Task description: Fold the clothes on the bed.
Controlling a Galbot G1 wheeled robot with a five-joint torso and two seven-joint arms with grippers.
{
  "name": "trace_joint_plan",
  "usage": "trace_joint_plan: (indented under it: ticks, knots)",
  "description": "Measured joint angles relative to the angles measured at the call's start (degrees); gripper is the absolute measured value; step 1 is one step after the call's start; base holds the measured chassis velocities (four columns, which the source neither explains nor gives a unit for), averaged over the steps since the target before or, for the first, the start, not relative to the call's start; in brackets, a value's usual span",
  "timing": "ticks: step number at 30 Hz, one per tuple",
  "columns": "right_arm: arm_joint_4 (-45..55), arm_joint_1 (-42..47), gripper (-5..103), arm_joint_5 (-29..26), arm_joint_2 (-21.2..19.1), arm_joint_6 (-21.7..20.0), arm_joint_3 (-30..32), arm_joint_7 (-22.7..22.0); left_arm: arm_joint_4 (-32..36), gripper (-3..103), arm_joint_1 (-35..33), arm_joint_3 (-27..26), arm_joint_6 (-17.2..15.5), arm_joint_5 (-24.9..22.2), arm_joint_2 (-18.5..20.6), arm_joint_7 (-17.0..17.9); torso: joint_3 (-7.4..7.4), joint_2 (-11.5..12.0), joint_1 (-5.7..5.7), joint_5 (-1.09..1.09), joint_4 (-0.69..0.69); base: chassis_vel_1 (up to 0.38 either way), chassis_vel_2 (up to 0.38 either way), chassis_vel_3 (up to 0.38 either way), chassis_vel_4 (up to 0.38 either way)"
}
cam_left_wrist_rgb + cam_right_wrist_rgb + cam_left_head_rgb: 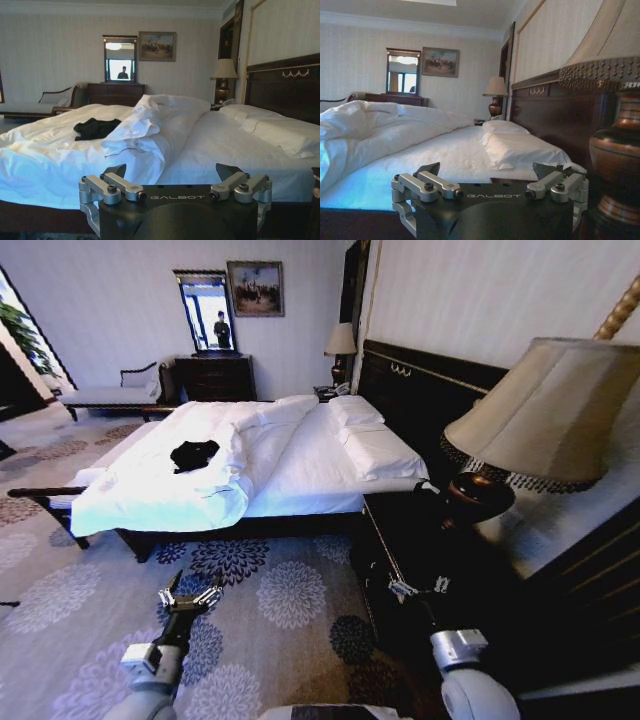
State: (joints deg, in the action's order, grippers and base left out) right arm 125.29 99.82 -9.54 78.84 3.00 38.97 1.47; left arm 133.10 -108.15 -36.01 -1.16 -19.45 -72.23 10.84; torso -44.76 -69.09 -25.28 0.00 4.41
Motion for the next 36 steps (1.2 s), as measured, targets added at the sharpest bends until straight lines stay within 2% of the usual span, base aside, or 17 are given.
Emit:
trace_joint_plan:
  ticks: [5, 8, 10, 13, 25, 36]
  knots:
    - [0.15, -0.45, 100, 0.16, -0.19, 0.16, 0.51, -0.02, -0.01, 100, 1.26, 1.63, -0.85, 0.85, -0.02, 0.72, 0.00, 0.00, 0.00, 0.00, 0.00, 0.000, 0.000, 0.000, 0.000]
    - [0.61, 0.16, 100, 0.02, -0.17, 0.28, 0.40, -0.01, -0.01, 100, 1.38, 2.45, -0.84, 0.97, 1.68, 1.13, 0.00, 0.00, 0.00, 0.00, -0.01, 0.000, 0.000, 0.000, 0.000]
    - [0.85, 1.27, 100, 0.24, -0.25, 0.84, 0.12, 0.17, 0.08, 100, 1.39, 2.94, -0.61, 1.22, 4.21, 1.13, 0.00, 0.00, 0.00, 0.00, 0.02, 0.000, 0.000, 0.000, 0.000]
    - [0.89, 1.38, 100, 0.37, -0.30, 1.01, -0.09, 0.26, 0.46, 100, 1.80, 2.90, -0.55, 0.92, 5.16, 1.15, 0.00, 0.00, 0.00, 0.00, 0.01, 0.000, 0.000, 0.000, 0.000]
    - [0.56, 1.37, 100, 1.70, 0.60, 1.77, -0.63, 0.54, 1.07, 100, 1.64, 2.14, -0.31, 0.70, 2.43, 1.28, 0.00, 0.00, 0.00, 0.00, 0.00, 0.000, 0.000, 0.000, 0.000]
    - [0.13, 1.49, 100, 3.06, 1.54, 2.76, -0.83, 1.00, 0.28, 100, 1.18, 4.94, 0.35, 4.54, 1.38, 1.22, 0.00, 0.00, 0.00, 0.00, 0.00, 0.000, 0.000, 0.000, 0.000]
